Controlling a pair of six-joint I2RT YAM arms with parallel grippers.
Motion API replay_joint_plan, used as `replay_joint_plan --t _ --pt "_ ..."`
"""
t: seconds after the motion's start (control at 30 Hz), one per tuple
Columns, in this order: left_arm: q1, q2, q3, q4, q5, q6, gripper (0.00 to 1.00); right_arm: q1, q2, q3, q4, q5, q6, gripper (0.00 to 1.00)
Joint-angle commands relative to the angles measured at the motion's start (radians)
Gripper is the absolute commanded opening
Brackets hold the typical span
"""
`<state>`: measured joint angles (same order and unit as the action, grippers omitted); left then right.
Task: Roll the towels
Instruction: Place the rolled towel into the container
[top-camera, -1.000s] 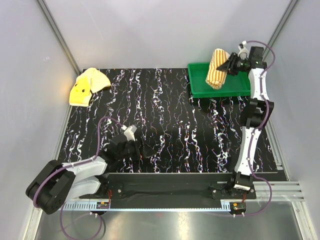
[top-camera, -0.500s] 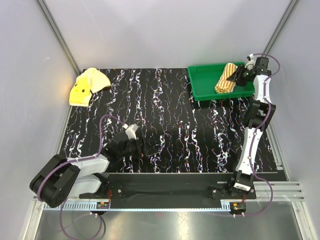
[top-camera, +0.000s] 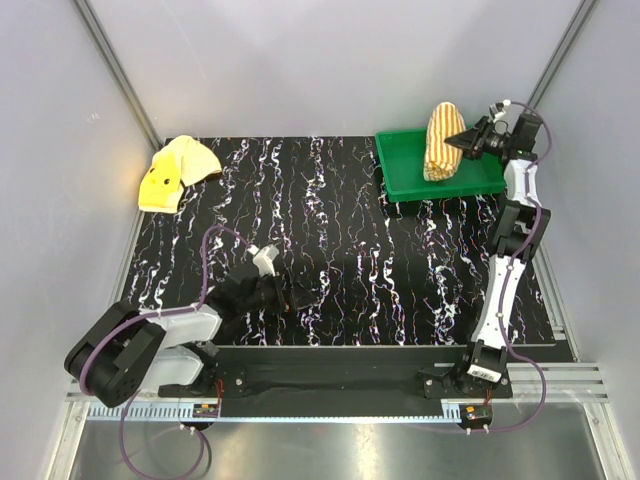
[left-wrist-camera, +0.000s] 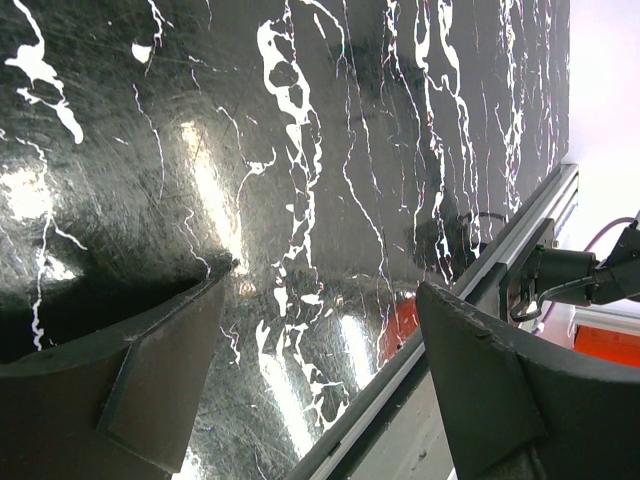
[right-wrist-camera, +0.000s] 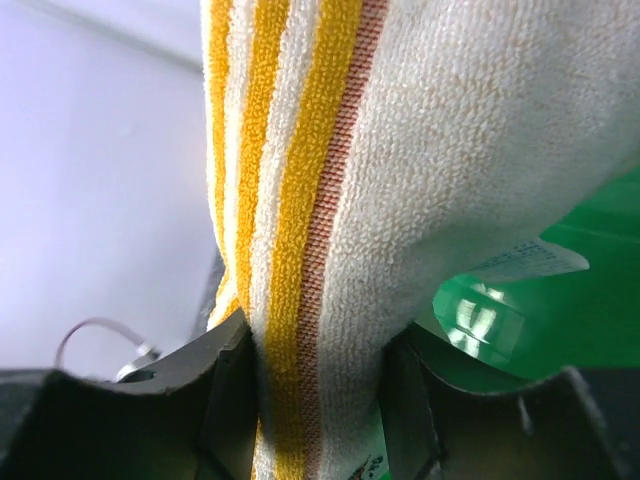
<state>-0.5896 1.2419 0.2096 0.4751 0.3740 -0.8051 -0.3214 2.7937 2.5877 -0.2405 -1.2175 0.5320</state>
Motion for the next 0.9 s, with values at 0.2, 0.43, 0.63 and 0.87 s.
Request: replay_joint_plan --t 0.2,0.43,0.63,0.87 --pt "-0.003 0.042 -0.013 -0.087 -0.063 0.032 0.85 0.142 0.073 -0.033 0.808 -0.270 0.697 0.50" --pt "-0.003 0.042 -0.013 -0.082 -0.063 0.032 0.85 0.199 0.107 -0.057 0.730 -0.215 0.577 0.50" --pt "-0.004 0.044 -0.015 -0.081 -0.061 0.034 0.85 0.191 0.148 -0.012 0.503 -0.162 0.408 0.50" --pt "-0.003 0.044 -0.015 -0.079 -0.061 0.035 0.85 0.133 0.115 0.023 0.213 -0.036 0.198 0.53"
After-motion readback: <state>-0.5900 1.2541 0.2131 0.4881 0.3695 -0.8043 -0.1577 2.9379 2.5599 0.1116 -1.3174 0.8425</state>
